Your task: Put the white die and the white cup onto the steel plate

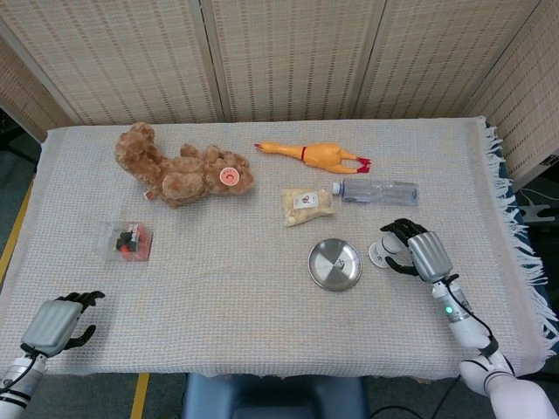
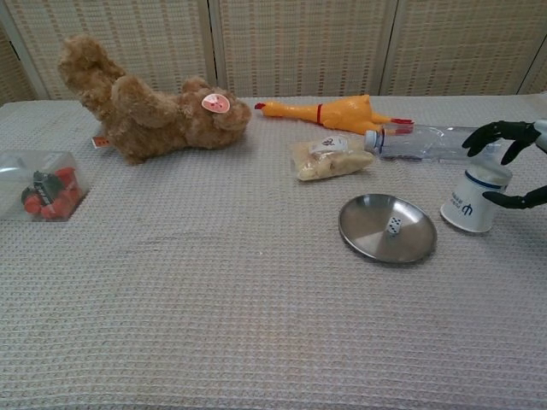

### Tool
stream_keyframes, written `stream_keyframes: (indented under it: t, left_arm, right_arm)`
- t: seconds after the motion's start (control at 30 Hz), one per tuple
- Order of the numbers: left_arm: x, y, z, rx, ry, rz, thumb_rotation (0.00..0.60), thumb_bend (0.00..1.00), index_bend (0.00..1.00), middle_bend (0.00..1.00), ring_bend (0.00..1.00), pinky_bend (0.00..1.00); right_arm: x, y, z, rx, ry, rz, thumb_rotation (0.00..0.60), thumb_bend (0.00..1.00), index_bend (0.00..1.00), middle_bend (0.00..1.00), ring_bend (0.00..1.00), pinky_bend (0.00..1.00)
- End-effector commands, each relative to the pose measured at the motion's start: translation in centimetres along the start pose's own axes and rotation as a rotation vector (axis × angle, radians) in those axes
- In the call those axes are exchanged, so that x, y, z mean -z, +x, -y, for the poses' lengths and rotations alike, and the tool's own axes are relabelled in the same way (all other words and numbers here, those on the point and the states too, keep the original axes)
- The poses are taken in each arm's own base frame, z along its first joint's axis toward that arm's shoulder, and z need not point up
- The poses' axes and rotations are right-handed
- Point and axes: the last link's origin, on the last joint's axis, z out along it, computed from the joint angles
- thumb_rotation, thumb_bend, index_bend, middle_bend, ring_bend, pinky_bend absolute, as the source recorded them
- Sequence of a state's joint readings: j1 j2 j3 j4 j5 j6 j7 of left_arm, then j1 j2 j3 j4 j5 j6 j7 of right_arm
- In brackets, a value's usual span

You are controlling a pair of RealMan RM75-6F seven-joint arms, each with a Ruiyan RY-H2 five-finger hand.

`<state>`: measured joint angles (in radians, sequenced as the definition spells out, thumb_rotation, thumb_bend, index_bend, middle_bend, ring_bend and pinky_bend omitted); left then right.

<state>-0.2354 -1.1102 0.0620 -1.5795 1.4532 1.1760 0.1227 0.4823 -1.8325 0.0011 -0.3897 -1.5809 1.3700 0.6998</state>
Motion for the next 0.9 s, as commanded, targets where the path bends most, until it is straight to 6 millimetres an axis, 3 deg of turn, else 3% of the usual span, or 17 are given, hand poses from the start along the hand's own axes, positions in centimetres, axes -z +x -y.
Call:
stream_keyframes:
  t: [0.03, 0.2, 0.4, 0.53, 0.67, 0.9]
  left_arm:
    - [0.0, 0.0, 0.0, -0.001, 0.000, 0.001, 0.600, 0.36, 0.24, 0.33, 0.30, 0.45]
    - [0.0, -0.1, -0.1, -0.006, -0.002, 0.004, 0.600, 0.36, 0.24, 0.33, 0.30, 0.45]
    - [0.0, -0.1, 0.1, -0.012, 0.004, 0.006, 0.600, 0.36, 0.24, 0.33, 0.30, 0.45]
    - [0.1, 0.0, 0.1, -0.009, 0.008, 0.004, 0.600, 0.36, 0.24, 0.33, 0.30, 0.45]
    - [0.3, 0.2, 0.0, -0.006, 0.004, -0.008, 0.600, 0.36, 0.24, 0.33, 0.30, 0.45]
    - [0.3, 0.2, -0.3, -0.007, -0.013, -0.012, 0.600, 0.36, 0.24, 0.33, 0.30, 0.45]
  right_arm:
    - [0.7, 0.3, -0.2, 0.045, 0.013, 0.009, 0.600, 0.14, 0.12, 0.13, 0.03, 0.17]
    - [2.5, 1.8, 0.4, 0.114, 0.061, -0.051, 0.600, 0.13, 0.01, 0.04, 0.00, 0.08]
    - [7.3, 4.7, 2.1, 0.267, 0.068, -0.207, 0.600, 0.13, 0.00, 0.03, 0.00, 0.07]
    - [10.1, 5.8, 2.7, 0.352, -0.029, -0.202, 0.600, 0.13, 0.00, 0.03, 0.00, 0.07]
    - [11.3, 6.4, 3.0, 0.382, -0.133, -0.100, 0.600, 0.13, 0.00, 0.00, 0.00, 0.07]
    - [11.5, 6.6, 3.3, 0.419, -0.224, 0.048, 0.600, 0.13, 0.00, 0.00, 0.00, 0.08]
